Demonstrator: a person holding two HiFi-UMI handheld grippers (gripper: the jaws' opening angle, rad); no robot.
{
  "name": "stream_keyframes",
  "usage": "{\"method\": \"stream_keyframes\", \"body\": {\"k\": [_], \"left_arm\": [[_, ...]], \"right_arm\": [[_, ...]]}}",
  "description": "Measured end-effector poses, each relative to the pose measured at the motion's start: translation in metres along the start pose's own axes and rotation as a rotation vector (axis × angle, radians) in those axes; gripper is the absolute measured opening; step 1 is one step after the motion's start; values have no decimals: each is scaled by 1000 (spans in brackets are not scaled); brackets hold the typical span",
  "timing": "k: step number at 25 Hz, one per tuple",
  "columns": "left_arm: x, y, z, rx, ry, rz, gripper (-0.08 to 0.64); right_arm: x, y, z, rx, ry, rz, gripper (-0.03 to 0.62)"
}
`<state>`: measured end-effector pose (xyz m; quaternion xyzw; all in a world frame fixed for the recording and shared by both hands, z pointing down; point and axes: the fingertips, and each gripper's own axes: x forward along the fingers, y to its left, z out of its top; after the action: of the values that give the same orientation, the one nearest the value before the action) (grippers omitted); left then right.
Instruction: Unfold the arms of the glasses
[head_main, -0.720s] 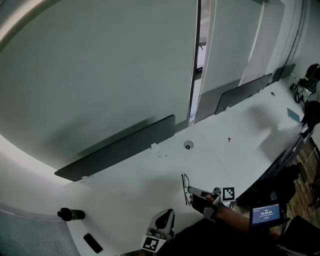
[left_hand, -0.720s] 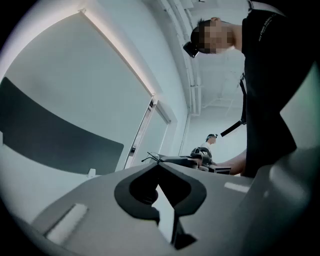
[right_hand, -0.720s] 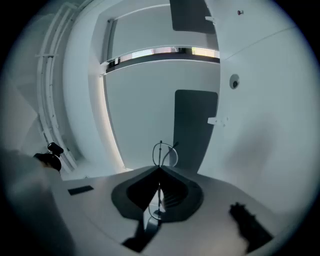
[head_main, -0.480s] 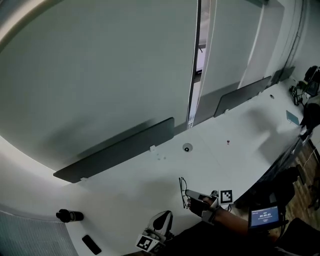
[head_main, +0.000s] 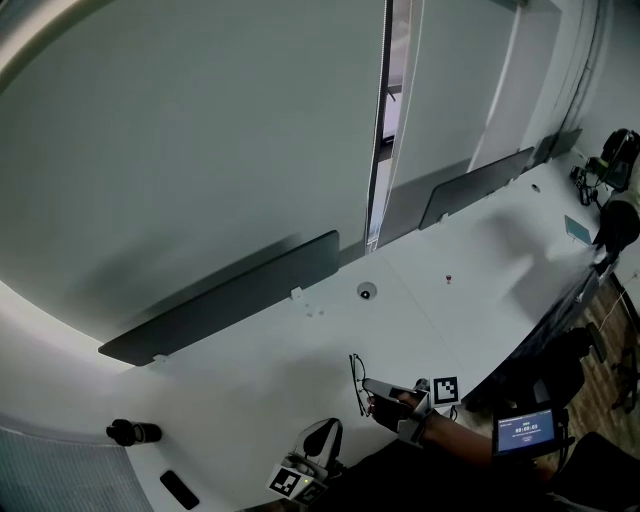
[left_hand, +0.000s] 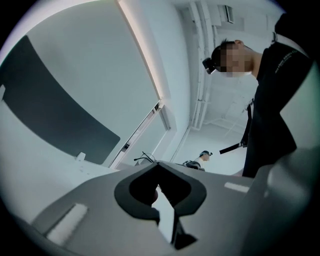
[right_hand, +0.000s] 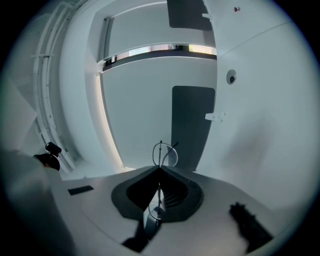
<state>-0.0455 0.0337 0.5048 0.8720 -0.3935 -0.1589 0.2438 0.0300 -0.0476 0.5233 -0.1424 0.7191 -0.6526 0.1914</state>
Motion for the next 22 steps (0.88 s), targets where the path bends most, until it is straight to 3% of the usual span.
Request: {"method": "stream_keyframes", "body": {"k": [11, 17, 22], "left_arm": [[-4, 11, 1, -96, -69, 5, 6], [0, 8, -3, -74, -44, 0, 6], [1, 10, -2, -34, -53, 32, 11]], "right_arm": [[1, -3, -7, 19, 13, -8, 9], [3, -3, -9, 35, 12, -8, 9], [4, -2, -6, 104, -26, 1, 9]]}}
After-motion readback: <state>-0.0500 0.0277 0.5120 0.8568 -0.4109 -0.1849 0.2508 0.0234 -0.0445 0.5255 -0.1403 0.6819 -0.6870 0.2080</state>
